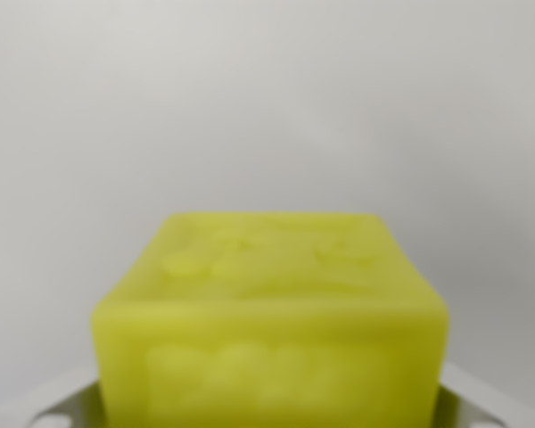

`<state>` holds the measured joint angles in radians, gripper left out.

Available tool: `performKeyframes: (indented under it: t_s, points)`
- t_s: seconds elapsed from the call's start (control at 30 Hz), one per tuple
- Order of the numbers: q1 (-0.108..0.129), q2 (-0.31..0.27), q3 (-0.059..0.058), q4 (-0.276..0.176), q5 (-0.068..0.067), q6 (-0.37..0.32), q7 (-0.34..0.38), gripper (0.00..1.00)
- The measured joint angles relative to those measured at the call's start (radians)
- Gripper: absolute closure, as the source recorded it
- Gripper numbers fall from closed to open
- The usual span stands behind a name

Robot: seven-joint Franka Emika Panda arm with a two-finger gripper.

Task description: Pick yellow cube

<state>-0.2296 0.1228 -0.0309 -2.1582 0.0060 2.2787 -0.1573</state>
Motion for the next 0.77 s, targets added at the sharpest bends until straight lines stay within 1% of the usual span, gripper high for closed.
performKeyframes:
  t_s: [0.5, 0.77]
  points:
    - [0.0, -0.034, 0.0, 0.024, -0.002, -0.058, 0.001, 1.0]
    - [0.0, -0.036, 0.0, 0.026, -0.002, -0.061, 0.001, 1.0]
